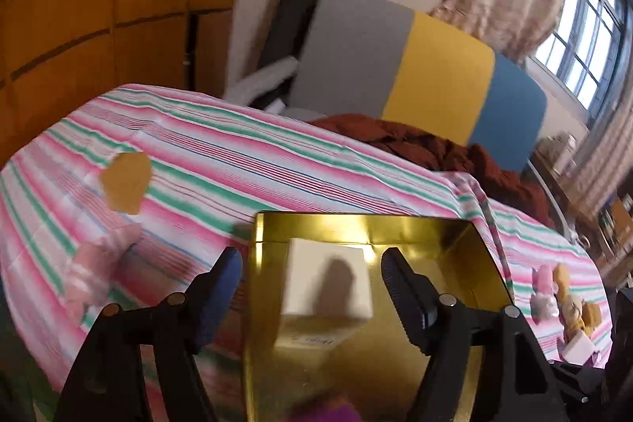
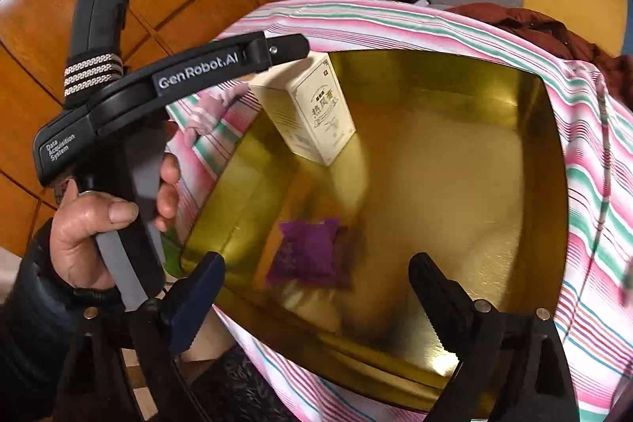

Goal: Organize objects
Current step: 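Place the cream box in the gold tray with the left gripper while the right drops the purple bag in, then open both grippers and withdraw them from the gold tray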

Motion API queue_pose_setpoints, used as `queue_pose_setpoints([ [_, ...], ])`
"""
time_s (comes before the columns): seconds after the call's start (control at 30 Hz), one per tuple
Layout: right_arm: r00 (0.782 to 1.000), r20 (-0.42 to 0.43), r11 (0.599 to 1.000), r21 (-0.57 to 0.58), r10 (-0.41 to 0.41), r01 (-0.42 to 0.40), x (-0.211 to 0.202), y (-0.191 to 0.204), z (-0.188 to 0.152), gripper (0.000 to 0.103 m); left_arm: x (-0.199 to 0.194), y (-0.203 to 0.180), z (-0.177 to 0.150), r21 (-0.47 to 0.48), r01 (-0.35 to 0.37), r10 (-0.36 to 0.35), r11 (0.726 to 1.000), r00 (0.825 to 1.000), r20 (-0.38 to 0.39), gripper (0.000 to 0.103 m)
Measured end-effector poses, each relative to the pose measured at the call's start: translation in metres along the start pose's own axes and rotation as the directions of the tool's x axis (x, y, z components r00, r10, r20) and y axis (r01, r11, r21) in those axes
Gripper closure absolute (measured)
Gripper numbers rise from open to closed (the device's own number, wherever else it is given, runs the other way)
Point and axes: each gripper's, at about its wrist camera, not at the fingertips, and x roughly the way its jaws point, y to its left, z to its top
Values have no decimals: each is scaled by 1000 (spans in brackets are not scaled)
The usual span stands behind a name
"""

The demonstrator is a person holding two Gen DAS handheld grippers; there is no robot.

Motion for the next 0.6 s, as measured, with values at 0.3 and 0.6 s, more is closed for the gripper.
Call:
queue_pose_setpoints([
  [0.3,984,109,990,-16,-140,143,-24,-1,-21,2,-52,-9,-22,5,-21,21,1000,998,61,29],
  [0.6,933,241,962,0,-267,275,-52,4,-32,0,-80,-37,-45,24,-21,20,999,999,49,29],
])
